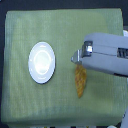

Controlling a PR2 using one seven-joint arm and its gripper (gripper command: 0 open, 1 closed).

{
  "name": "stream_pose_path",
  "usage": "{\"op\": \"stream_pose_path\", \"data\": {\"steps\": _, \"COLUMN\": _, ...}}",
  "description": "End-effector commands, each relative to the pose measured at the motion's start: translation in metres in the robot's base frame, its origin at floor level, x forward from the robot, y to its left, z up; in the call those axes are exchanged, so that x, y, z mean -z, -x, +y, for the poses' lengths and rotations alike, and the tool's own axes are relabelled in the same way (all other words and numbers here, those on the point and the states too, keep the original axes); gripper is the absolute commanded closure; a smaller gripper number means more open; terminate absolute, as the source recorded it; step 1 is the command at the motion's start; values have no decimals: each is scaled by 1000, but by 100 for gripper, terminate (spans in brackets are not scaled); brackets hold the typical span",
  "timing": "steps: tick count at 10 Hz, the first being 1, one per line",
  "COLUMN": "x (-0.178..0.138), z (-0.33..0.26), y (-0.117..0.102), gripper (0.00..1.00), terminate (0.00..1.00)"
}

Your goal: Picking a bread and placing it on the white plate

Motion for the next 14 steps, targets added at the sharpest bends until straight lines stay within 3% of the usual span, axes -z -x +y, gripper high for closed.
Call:
{"op": "stream_pose_path", "data": {"steps": 1, "x": 31, "z": 9, "y": 3, "gripper": 0, "terminate": 0}}
{"op": "stream_pose_path", "data": {"steps": 6, "x": 53, "z": -11, "y": 6, "gripper": 0, "terminate": 0}}
{"op": "stream_pose_path", "data": {"steps": 11, "x": 66, "z": -11, "y": -14, "gripper": 0, "terminate": 0}}
{"op": "stream_pose_path", "data": {"steps": 14, "x": 72, "z": -9, "y": -10, "gripper": 0, "terminate": 0}}
